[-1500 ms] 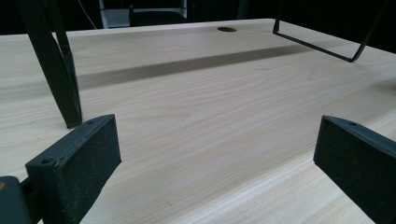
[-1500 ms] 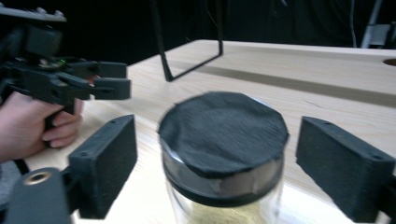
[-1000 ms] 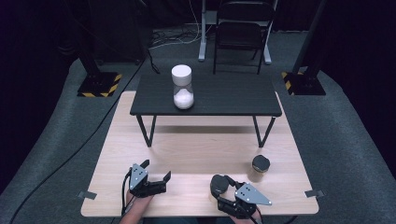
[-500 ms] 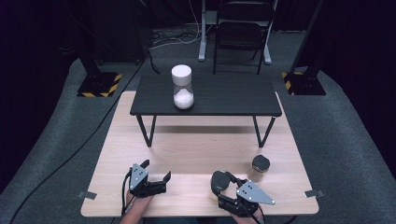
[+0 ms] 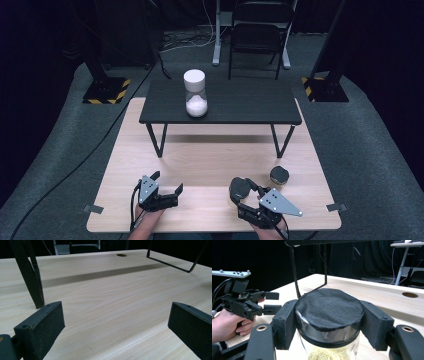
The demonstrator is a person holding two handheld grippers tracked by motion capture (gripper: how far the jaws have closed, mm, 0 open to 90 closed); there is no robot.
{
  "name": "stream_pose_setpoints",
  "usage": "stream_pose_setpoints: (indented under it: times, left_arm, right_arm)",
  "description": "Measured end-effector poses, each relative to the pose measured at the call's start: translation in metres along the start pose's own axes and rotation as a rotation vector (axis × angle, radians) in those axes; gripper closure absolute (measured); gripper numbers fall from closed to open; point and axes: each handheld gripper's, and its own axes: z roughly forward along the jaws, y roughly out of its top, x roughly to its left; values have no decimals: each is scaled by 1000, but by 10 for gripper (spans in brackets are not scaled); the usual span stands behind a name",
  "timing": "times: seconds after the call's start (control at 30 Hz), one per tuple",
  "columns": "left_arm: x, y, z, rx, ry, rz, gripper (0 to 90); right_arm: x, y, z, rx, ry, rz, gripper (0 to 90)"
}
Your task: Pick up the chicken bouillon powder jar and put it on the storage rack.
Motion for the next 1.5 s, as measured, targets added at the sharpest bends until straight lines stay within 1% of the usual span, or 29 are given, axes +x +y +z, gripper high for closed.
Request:
stream_pose_setpoints:
  times: [0.23,0.43,0.53,0.7,0.93,1.23,1.33,1.5]
  left_arm:
    - [0,0,0,1,-2,-1,2]
    - [0,0,0,0,-2,1,2]
    - [0,0,0,0,-2,2,2]
    - [0,0,0,1,-3,1,2]
    - [0,0,0,1,-5,-1,2]
    - [0,0,0,2,-7,-3,2]
    - [0,0,0,2,-7,-2,2]
    - [1,0,0,5,-9,-3,2]
  right_arm:
    - [-4,12,-4,-17,-13,-17,340]
    - [-7,25,-6,-41,-25,-21,340]
    - [-8,32,-7,-41,-25,-33,340]
    - [-11,44,-9,-42,-32,-36,340]
    - [-16,58,-12,-60,-18,-19,340]
    - [-17,81,-12,-73,-20,-44,340]
    - [-17,84,-11,-80,-15,-41,340]
    - [-19,85,-8,-69,-12,-39,340]
